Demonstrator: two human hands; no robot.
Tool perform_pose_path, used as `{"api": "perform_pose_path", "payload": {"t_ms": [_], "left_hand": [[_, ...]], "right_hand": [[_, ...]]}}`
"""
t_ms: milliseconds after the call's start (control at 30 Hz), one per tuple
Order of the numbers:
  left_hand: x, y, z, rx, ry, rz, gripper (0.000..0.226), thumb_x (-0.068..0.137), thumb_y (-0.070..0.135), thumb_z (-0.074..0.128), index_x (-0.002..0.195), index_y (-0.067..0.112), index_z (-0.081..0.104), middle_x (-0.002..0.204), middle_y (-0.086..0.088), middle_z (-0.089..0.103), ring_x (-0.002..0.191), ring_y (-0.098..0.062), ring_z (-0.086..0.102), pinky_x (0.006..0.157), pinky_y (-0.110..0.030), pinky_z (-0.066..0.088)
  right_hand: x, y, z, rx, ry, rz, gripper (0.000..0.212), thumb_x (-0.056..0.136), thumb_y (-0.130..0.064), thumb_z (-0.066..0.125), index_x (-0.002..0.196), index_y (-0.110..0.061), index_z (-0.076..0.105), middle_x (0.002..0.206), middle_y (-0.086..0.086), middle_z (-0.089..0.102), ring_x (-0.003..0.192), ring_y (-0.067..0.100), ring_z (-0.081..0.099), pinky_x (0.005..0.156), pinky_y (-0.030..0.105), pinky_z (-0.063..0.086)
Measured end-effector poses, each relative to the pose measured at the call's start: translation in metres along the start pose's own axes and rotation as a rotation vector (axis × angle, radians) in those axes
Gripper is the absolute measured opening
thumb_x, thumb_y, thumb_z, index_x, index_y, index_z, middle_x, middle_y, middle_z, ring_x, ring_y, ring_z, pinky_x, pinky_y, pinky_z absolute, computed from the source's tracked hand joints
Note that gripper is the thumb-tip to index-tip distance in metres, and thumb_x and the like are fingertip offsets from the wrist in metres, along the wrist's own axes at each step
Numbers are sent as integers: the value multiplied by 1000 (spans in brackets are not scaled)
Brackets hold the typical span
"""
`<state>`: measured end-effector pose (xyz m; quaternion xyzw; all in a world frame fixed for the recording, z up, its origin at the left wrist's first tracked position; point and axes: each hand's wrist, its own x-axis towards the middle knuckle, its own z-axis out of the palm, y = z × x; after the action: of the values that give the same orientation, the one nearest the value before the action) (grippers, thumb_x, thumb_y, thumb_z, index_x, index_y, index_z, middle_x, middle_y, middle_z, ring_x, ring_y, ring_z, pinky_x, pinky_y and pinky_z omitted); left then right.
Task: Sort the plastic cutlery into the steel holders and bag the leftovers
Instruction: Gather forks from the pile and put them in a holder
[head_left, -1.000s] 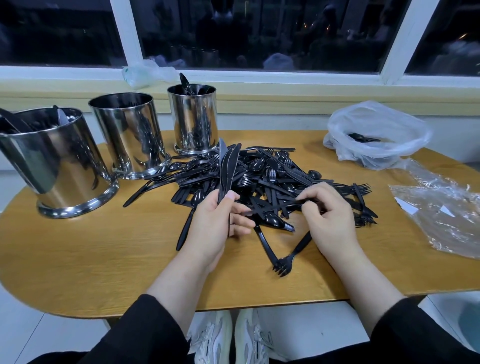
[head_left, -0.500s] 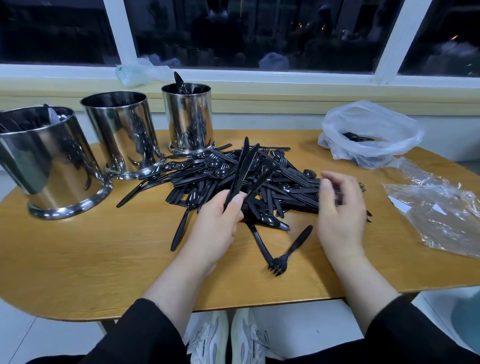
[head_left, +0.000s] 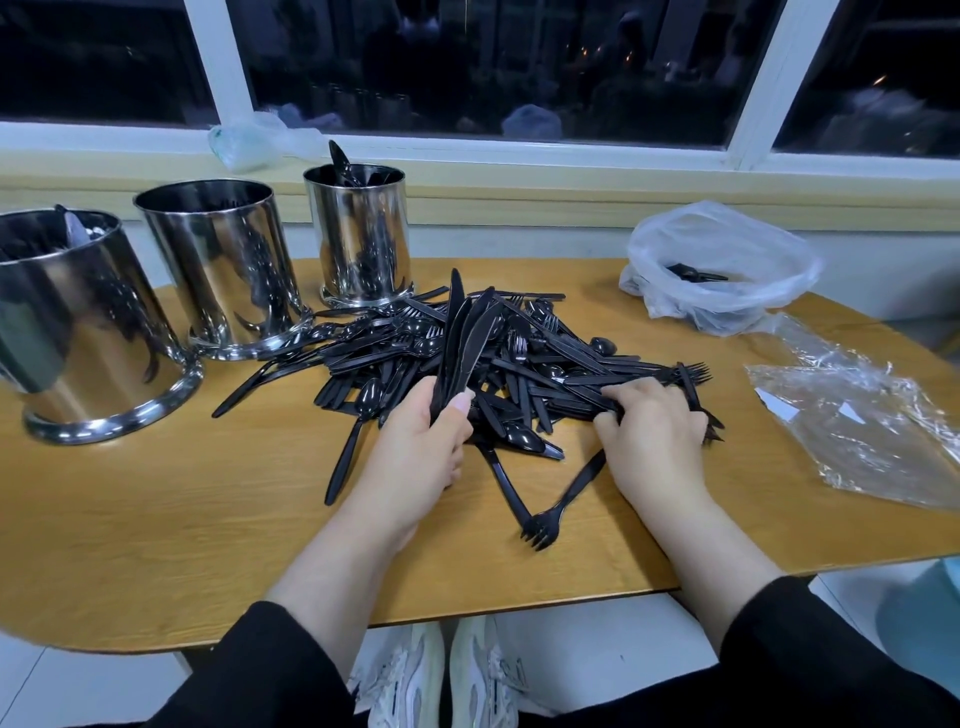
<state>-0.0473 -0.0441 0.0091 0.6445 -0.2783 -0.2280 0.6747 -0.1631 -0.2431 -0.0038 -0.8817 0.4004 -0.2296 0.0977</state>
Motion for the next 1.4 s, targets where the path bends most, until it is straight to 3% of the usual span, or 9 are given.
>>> {"api": "perform_pose_path", "payload": {"t_ms": [133,367,633,800,900,1100,1167,1267,1400], "left_hand": [[0,-2,-1,45,-18,24,16,108,32,50,107,18,56,75,-4,40,57,-13,30,55,-31,30],[-1,-2,-1,53,-27,17,20,107,33,51,104,14,55,75,-4,40,58,-14,31,54,-30,31],[-2,-2,-1,63,-22,31,14,107,34,51,99,24,56,75,-5,41,58,-14,32,54,-29,32],[1,-5,-1,43,-5,18,22,107,35,51,128,27,54,74,-4,41,58,-13,33,55,-31,32],[1,-4,0,32,-8,24,13,107,35,51,119,31,56,75,-5,40,58,-14,32,56,-33,31],[0,-5,-1,50,-15,39,13,107,36,51,108,25,58,75,-5,42,60,-17,32,56,-33,31],[2,-7,-2,43,-3,23,17,107,37,51,117,25,56,73,-3,43,60,-15,33,54,-29,32],[5,-11,-3,39,25,-28,50,106,39,51,151,18,42,60,12,54,52,-4,40,51,-20,38],[6,-12,-4,33,47,-12,51,106,42,53,149,17,45,58,15,51,52,-5,36,50,-20,36]], "right_hand": [[-2,-2,3,-86,41,-55,30,99,-24,54,124,-26,69,120,-3,62,110,23,48,87,41,30],[-5,-2,4,-33,98,-114,24,99,-23,58,120,-27,68,116,-4,63,108,22,50,91,42,30],[-8,-3,6,1,143,-332,21,92,-7,67,102,-23,76,103,-4,67,100,24,54,87,40,29],[-12,-7,2,93,196,-447,23,84,1,73,94,-19,78,96,0,58,94,24,49,84,39,32],[-14,-8,-1,162,217,-504,24,85,4,70,96,-16,78,85,-2,52,84,19,43,74,36,36],[-17,-9,-3,225,170,-510,23,91,-1,66,102,-18,77,87,-8,55,85,10,48,77,33,40],[-18,-10,-5,260,148,-500,22,92,-3,64,102,-18,76,94,-7,61,92,11,53,82,34,42],[-19,-11,-7,287,112,-523,22,93,-4,62,104,-19,75,105,-9,69,103,10,60,92,36,46],[-19,-12,-8,342,83,-491,28,93,1,60,111,-15,75,108,-8,70,108,8,60,100,28,47]]}}
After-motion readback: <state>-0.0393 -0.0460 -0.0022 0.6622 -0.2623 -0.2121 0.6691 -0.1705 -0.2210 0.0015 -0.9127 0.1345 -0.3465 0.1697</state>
